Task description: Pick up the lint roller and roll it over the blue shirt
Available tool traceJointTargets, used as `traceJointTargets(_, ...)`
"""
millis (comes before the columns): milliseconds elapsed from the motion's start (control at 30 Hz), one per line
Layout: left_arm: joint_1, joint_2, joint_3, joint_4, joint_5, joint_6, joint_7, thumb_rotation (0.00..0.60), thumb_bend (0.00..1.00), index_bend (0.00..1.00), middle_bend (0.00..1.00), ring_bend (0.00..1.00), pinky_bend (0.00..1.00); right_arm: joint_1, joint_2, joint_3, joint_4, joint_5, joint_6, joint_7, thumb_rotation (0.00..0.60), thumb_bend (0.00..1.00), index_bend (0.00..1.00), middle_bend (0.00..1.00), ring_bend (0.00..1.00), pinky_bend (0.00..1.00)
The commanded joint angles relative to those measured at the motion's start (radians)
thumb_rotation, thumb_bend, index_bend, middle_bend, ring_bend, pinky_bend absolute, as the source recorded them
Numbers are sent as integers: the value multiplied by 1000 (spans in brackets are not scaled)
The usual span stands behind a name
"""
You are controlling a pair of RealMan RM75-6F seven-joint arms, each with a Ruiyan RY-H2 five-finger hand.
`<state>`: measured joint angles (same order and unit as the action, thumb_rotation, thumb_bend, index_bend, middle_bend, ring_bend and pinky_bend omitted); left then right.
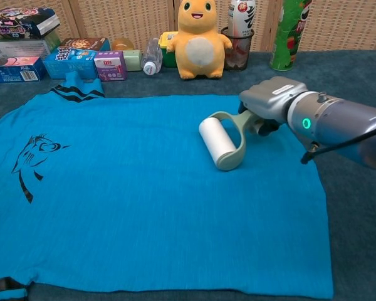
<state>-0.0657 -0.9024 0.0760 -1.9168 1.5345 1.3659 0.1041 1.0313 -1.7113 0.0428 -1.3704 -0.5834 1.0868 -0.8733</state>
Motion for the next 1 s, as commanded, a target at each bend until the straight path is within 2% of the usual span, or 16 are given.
traceJointTargets(33, 0, -3, 0, -1, -1, -1, 5, 600, 90, 0, 0, 0, 11, -27, 24, -4, 35, -25, -20, 36, 600, 1000, 502, 670, 764, 1000)
traceJointTargets(333, 0, -5, 1, -6, -4, 0, 16, 600, 90, 0, 0, 0, 11, -76, 48, 14, 139, -92, -70, 122, 600, 1000, 502, 670, 764, 1000)
traceJointTargets(467, 2, -5, 1, -6, -1, 5, 14, 600, 90, 0, 0, 0, 11, -85, 50, 23, 150, -104, -75, 121, 600, 1000, 502, 670, 765, 1000)
traceJointTargets(700, 3, -1, 2, -4, 3, 8, 2, 600, 90, 0, 0, 0, 11, -96, 43, 33, 71, -151, -6, 62, 600, 1000, 502, 670, 764, 1000)
traceJointTargets(1000, 6, 4, 5, -3, 14, 17, -7, 600, 90, 0, 0, 0, 11, -115, -20, 28, -4, -196, 84, -41, 600, 1000, 502, 670, 771, 1000)
